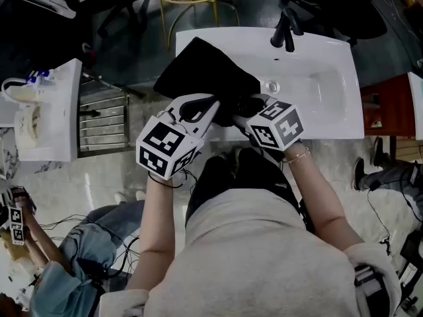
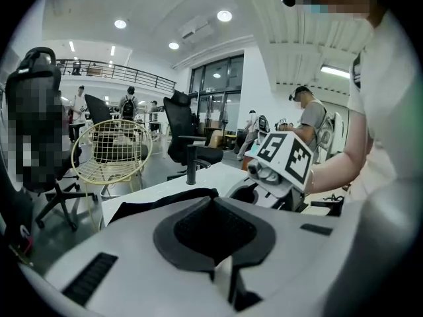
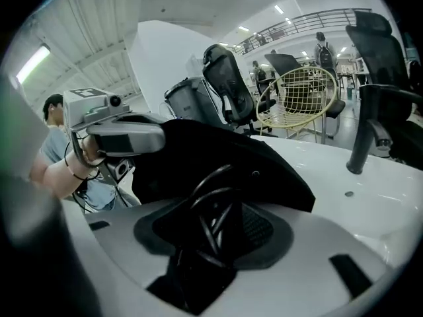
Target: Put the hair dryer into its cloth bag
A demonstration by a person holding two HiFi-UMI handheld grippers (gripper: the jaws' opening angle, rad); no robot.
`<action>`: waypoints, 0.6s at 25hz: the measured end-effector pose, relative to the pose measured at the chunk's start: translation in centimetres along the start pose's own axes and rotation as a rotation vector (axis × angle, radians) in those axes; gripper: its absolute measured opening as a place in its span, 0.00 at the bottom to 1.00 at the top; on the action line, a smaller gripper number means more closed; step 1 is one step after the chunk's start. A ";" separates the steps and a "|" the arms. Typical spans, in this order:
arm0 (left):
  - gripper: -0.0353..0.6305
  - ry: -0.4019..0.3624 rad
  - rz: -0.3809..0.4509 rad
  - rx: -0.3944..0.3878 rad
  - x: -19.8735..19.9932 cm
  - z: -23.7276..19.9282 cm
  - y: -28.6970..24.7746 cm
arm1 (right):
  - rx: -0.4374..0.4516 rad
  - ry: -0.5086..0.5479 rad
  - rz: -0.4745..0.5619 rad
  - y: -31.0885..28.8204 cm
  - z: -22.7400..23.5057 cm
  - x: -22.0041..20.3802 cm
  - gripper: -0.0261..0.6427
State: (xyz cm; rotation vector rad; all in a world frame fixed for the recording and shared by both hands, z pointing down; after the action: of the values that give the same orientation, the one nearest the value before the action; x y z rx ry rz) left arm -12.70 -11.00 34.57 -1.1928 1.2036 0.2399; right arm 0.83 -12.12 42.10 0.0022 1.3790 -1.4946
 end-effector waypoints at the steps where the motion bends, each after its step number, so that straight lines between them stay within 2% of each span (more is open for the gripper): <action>1: 0.07 -0.002 0.008 -0.011 0.1 0.2 -0.1 | -0.002 0.000 -0.003 -0.2 0.0 0.2 0.34; 8: 0.07 0.022 0.044 -0.076 -0.2 1.0 0.2 | 0.025 -0.078 0.003 -2.6 0.1 1.2 0.34; 15: 0.07 0.046 0.052 -0.070 -0.3 1.0 0.2 | -0.012 -0.128 0.004 -4.4 0.9 2.5 0.34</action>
State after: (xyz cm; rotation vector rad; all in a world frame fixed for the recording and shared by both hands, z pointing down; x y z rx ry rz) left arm -12.43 -10.00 34.59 -1.2349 1.2761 0.2970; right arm -2.64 -15.36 44.09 -0.0967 1.2845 -1.4581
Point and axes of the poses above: the fingertips, and each gripper's own axes: y backward along the fingers, z to its right, x out of its top, the point moved 8 cm from there along y, backward along the fingers, and after that the axes turned 7 degrees about -z, right-handed, at the moved point
